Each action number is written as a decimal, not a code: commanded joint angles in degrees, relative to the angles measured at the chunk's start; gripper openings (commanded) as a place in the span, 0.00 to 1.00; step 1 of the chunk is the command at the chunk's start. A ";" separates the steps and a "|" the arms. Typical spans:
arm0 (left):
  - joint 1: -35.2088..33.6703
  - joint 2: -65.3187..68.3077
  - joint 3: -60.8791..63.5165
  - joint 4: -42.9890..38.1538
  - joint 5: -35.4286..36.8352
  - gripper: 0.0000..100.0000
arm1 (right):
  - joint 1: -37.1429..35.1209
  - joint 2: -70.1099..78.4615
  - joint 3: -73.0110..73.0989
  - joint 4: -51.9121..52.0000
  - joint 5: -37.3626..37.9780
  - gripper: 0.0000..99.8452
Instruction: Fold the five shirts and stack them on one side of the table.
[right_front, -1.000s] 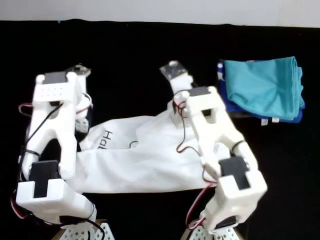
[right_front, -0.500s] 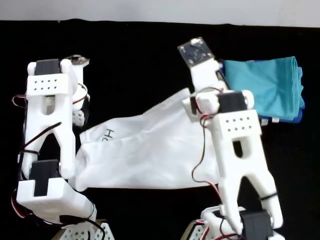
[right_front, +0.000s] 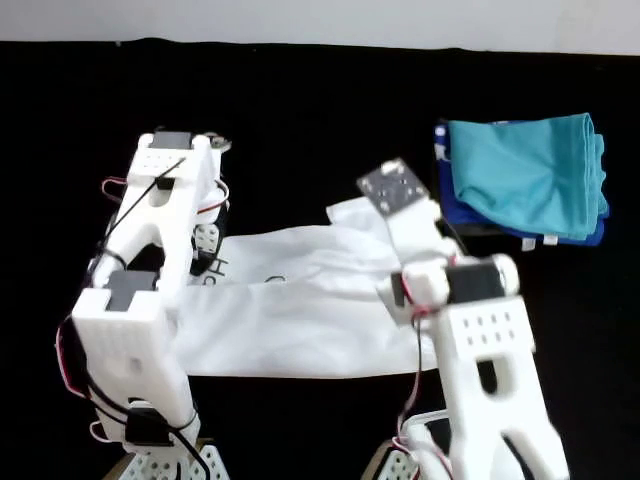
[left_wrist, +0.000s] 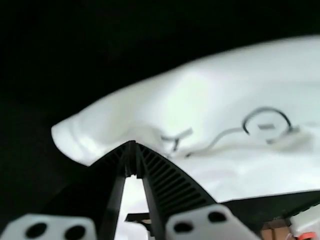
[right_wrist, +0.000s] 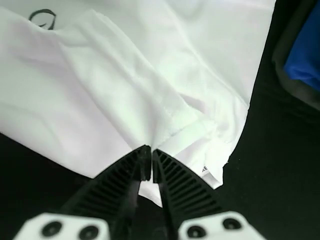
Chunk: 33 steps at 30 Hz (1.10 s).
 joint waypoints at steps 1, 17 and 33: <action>-0.22 3.12 -4.62 0.88 0.70 0.01 | 1.01 -10.77 4.09 2.51 3.78 0.01; -1.89 20.88 -34.86 13.89 5.54 0.01 | 0.57 -24.57 -7.78 20.18 13.71 0.29; -0.13 6.29 -13.58 14.15 3.69 0.20 | 0.66 -4.88 -1.36 -5.14 3.96 0.33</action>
